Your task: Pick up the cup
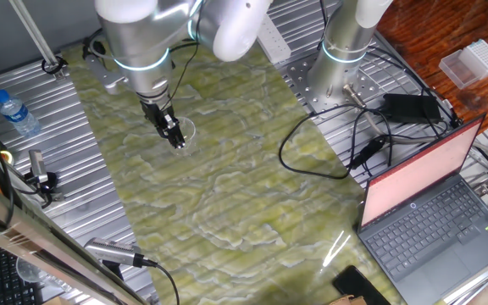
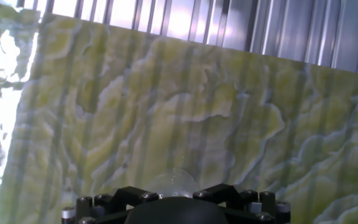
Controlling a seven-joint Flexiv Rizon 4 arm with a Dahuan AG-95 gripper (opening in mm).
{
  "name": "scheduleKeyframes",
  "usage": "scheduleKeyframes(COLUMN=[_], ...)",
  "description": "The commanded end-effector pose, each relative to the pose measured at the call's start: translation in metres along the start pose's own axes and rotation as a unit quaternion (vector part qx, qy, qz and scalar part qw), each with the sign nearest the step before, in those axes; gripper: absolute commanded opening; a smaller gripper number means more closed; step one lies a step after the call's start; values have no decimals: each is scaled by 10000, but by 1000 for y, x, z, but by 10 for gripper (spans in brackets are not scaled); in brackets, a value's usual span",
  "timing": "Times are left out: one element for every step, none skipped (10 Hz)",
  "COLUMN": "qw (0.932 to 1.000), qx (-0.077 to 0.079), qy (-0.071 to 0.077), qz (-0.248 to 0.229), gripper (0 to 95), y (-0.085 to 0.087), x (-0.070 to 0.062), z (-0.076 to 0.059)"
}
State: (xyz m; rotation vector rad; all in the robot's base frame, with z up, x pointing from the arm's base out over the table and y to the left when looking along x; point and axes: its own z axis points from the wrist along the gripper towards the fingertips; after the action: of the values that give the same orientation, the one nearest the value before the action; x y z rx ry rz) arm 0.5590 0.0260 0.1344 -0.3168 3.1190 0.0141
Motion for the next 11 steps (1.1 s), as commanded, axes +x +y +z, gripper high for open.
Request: scheduleKeyframes(qw=[10000,9999,9998,9997,9997,9996,9996,9995,9995,9995,9995], qx=[-55,-98,-185,-253,-261,-266,-290,-311,-314,-314,-313], qy=[-29,-41,-49,-22,-14,-16,-4,30,29,25,19], qz=[-39,28,47,14,-33,-32,-10,-21,-27,-40,-61], gripper=[950,950,950,950,950,950,950,950,950,950,950], y=[0,0,0,1,1,2,3,3,3,4,4], x=[1,1,2,3,4,6,7,7,8,10,12], z=[0,1,3,7,12,14,17,18,18,18,20])
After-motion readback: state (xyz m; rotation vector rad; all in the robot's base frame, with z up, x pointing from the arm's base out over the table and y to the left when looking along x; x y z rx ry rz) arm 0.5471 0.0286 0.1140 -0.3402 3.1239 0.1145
